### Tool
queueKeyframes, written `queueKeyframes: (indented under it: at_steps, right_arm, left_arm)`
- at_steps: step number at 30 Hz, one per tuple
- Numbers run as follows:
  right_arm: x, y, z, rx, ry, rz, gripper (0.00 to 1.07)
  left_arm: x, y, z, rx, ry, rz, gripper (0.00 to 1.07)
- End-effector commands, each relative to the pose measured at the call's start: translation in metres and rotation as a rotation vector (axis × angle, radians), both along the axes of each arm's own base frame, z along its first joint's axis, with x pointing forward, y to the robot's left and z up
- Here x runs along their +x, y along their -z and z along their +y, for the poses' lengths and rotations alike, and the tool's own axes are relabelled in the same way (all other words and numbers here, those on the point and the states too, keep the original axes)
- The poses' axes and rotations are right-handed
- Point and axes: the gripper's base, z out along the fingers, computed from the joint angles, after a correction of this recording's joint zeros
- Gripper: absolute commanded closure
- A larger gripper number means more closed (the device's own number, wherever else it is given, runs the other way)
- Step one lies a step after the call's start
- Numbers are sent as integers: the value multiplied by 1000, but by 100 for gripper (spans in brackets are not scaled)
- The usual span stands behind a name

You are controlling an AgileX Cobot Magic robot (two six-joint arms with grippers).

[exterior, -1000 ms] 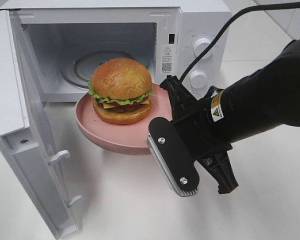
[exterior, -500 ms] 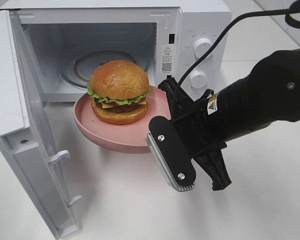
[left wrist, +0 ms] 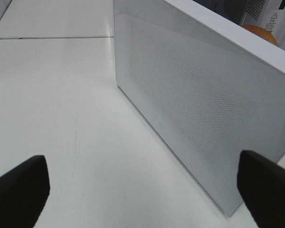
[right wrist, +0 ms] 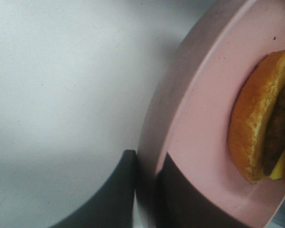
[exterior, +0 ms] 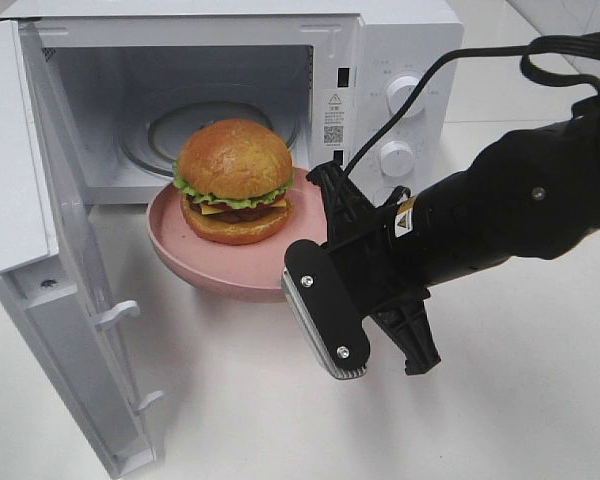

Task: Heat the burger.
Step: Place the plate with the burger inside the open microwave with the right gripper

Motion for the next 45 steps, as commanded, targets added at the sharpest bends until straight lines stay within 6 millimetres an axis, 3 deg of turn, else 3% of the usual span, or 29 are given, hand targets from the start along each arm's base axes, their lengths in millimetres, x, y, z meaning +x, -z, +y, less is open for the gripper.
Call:
queueKeyframes:
  at_steps: [1,19,31,45]
  right_arm:
    - [16,-10,9,56,9,-98,107]
    - [43,-13,31,73,19,-131,107]
    - [73,-11,45,84,66,-121,107]
    - [90,-17,57,77,69,-138,107]
  left_arm:
    - [1,0,0,-1,-1,1,7]
    - [1,0,0,-2,-1,1,7]
    - [1,0,0,-2,-1,1,7]
    - [1,0,0,-2,-1,1,7]
